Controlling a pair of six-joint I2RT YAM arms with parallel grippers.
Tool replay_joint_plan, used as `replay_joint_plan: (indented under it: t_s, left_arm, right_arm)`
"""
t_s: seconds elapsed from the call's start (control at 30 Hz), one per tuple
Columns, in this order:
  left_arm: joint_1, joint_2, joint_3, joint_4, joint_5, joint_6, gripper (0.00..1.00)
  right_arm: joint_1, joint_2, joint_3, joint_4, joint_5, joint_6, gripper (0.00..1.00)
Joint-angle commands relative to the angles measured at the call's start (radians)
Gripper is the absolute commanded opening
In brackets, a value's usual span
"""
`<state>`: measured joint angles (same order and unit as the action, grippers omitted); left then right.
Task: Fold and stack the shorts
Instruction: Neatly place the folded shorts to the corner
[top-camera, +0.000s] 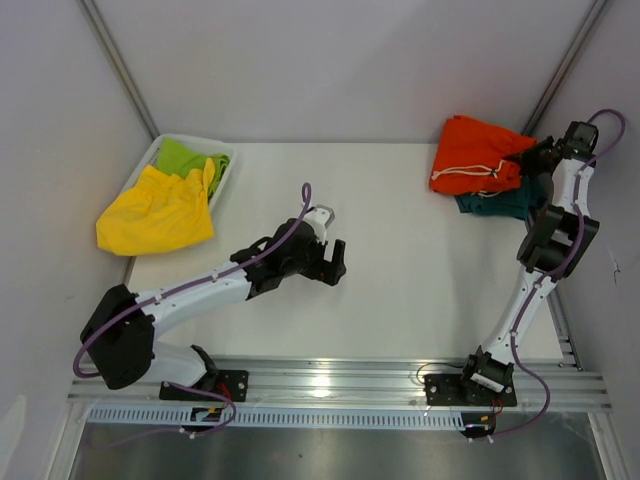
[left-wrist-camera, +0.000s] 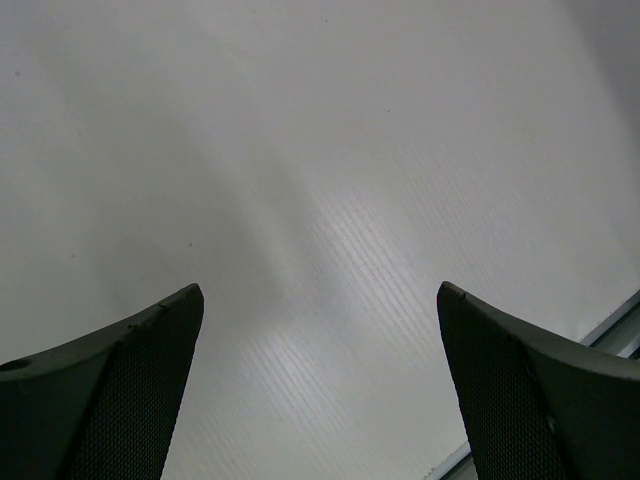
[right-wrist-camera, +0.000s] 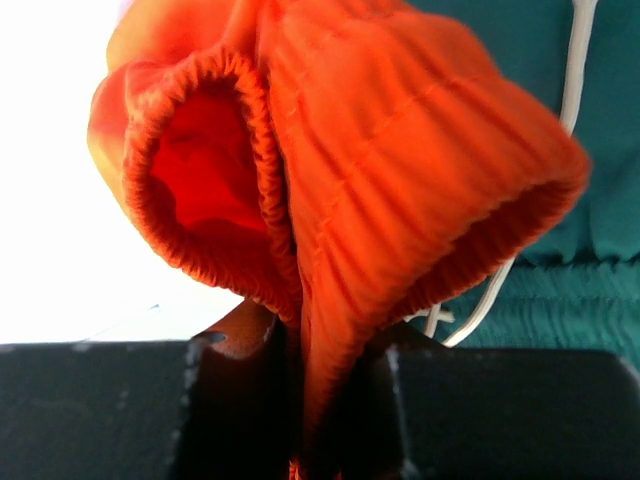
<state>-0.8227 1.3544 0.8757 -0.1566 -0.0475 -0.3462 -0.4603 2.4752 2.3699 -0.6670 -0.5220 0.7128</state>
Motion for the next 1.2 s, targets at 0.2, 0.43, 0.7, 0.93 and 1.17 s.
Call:
replay_joint_plan:
  t_s: [0.2,0.43,0.7,0.93,1.17]
  left_arm:
    - [-0.001,0.009,0.042,-0.017,0.001,0.024,0.99]
    - [-0.001,0.037,0.051,-0.004,0.018,0.024,0.99]
    - [-0.001,0.035,0.051,-0.012,0.008,0.027,0.99]
    - [-0.001,0.048,0.055,-0.014,0.011,0.032,0.99]
    - [-0.001,0.049,0.065,-0.014,0.008,0.038,0.99]
  right_arm:
    - [-0.163,-0.220,-0.209,0.276,0.166,0.243,0.00]
    - [-0.184,-0.091,-0.095,0.179,0.175,0.195,0.00]
    - [-0.216,-0.107,-0.368,0.388,0.223,0.346,0.00]
    - [-0.273,0.002,-0.340,0.440,0.093,0.410,0.00]
    - [-0.305,0.025,-0.443,0.549,0.050,0.511,0.00]
